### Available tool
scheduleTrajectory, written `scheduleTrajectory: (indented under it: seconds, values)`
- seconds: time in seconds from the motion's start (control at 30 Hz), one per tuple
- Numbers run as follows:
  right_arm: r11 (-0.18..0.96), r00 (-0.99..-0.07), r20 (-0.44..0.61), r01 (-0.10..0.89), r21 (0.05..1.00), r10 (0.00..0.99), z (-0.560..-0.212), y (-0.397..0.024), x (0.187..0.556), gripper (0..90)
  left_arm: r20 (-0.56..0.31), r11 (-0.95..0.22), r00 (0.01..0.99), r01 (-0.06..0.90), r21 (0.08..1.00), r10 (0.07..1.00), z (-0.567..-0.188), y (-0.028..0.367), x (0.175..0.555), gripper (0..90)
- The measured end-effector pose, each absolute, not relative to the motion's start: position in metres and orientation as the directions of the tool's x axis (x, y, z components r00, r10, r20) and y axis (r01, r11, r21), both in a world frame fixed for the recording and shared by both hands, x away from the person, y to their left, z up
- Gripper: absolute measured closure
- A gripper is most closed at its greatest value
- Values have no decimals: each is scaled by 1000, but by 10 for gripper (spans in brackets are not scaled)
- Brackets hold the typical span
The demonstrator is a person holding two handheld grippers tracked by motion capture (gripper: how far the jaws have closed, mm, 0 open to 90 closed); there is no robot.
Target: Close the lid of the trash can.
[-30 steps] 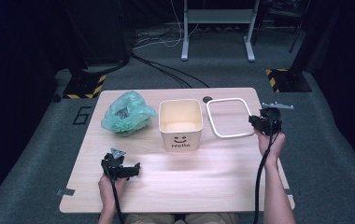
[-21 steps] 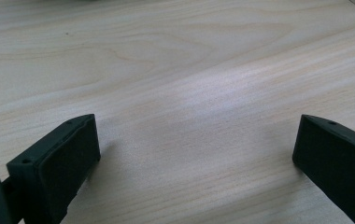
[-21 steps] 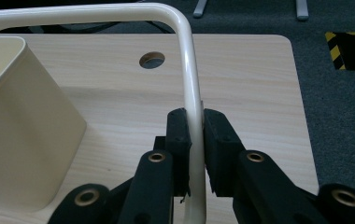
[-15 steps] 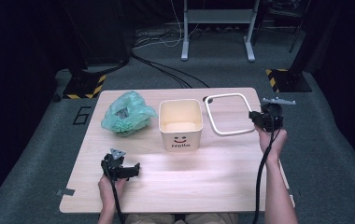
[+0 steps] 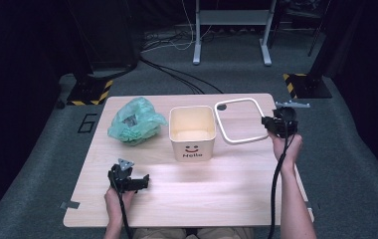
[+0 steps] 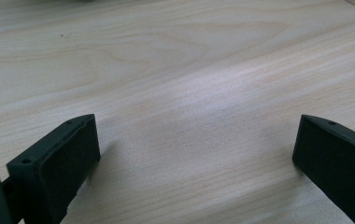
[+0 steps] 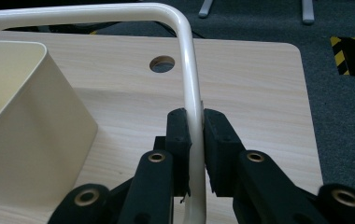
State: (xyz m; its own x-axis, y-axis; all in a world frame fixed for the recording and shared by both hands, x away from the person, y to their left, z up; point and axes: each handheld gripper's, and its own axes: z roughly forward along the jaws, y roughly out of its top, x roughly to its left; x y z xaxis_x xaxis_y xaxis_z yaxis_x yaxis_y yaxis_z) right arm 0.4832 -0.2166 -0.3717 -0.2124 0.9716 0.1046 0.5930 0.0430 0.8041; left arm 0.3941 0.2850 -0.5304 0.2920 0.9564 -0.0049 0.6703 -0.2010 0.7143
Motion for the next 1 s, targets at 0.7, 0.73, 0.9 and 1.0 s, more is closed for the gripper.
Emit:
scheduleTrajectory:
  seconds: [0.7,0.73,0.9,1.0]
  values:
    - [84,-266,90,578,812,960,-356,-192,489,807,-9,-226,327,673,704,945,-529,286,397,5]
    - [85,-267,90,577,812,959,-356,-191,490,807,-9,-230,330,675,701,944,-529,287,398,6]
    - [94,-275,87,581,809,957,-356,-187,491,806,-56,-199,334,680,706,941,-525,287,397,6]
    - [97,-279,86,580,809,956,-354,-185,492,806,-71,-193,346,670,717,935,-517,286,396,8]
